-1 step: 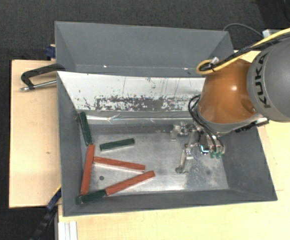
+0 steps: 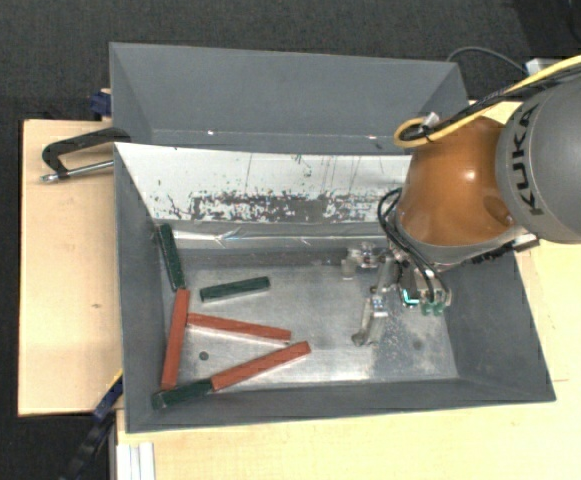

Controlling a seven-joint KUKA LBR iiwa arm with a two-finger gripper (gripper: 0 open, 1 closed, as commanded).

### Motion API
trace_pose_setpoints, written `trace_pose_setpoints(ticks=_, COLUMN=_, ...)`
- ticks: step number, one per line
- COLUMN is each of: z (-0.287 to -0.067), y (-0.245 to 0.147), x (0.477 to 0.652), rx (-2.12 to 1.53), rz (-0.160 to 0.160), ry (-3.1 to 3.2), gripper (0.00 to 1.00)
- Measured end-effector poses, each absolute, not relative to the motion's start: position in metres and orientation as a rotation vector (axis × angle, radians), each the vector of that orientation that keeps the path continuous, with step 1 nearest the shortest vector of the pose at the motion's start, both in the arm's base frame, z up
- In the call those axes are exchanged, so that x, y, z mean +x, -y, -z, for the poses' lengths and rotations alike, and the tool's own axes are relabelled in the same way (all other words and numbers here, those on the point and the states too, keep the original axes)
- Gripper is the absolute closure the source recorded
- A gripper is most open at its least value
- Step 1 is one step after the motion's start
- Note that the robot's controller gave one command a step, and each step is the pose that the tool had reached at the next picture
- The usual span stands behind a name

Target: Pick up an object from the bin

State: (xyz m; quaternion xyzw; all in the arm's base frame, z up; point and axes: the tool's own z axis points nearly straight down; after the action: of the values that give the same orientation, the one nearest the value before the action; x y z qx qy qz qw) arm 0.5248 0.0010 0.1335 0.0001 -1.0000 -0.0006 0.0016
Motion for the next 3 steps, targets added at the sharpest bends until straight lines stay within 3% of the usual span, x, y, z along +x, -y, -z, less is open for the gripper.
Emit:
trace_pose_setpoints(ticks=1, z=-0.134, y=-0.008, x=0.527, rx=0.068, rz=0.0, ry=3.143, gripper=0.0)
trace_pose_setpoints(ticks=2, z=-0.116, y=-0.04, x=0.521, rx=0.074, rz=0.001, ry=3.143, gripper=0.0)
trace_pose_setpoints(ticks=3, z=-0.109, y=-0.048, x=0.506, rx=-0.142, rz=0.003, ry=3.138, gripper=0.0)
